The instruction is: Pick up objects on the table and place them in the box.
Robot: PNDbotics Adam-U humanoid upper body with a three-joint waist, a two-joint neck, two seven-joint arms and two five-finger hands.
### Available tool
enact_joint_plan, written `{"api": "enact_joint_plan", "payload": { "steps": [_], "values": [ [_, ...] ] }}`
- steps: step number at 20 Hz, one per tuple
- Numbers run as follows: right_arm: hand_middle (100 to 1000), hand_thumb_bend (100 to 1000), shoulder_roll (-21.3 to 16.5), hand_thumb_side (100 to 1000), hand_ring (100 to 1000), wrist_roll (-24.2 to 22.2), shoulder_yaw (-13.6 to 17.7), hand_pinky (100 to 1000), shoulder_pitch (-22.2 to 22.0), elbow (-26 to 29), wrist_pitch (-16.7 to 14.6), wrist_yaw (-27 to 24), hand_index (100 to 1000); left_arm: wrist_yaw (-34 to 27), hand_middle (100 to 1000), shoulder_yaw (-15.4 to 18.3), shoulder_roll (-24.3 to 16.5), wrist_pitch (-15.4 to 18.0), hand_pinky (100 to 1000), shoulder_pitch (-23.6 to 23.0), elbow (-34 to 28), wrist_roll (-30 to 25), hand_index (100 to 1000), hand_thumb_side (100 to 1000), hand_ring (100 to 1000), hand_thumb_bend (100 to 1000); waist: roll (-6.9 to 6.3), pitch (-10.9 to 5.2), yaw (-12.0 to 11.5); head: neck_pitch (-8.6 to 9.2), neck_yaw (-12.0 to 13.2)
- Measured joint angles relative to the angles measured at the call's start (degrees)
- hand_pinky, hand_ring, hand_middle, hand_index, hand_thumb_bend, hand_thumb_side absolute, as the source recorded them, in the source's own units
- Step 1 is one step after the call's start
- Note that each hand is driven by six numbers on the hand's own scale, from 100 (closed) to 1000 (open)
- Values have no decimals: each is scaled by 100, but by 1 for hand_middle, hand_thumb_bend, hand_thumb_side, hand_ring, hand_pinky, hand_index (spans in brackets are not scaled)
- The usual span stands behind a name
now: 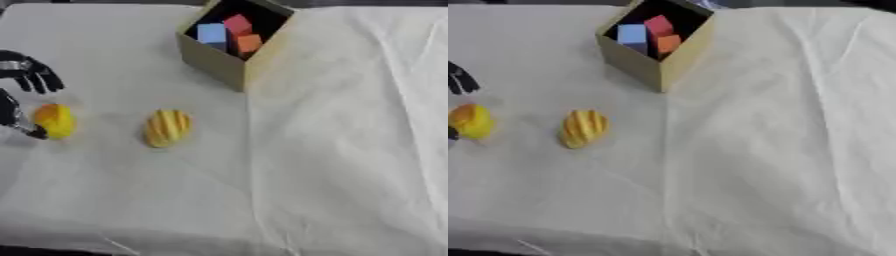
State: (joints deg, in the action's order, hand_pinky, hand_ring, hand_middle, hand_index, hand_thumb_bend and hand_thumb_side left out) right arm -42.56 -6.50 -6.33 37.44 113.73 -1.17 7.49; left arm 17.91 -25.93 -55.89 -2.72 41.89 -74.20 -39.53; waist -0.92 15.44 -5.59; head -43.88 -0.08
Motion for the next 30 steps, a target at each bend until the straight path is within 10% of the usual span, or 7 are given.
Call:
{"api": "enact_joint_plan", "payload": {
  "steps": [30],
  "values": [
    [683,100,182,528,739,57,105,903,-15,0,44,-63,817,887,582,-110,401,402,680,144,535,17,645,100,613,292,64,51,51,2,59]
  ]
}}
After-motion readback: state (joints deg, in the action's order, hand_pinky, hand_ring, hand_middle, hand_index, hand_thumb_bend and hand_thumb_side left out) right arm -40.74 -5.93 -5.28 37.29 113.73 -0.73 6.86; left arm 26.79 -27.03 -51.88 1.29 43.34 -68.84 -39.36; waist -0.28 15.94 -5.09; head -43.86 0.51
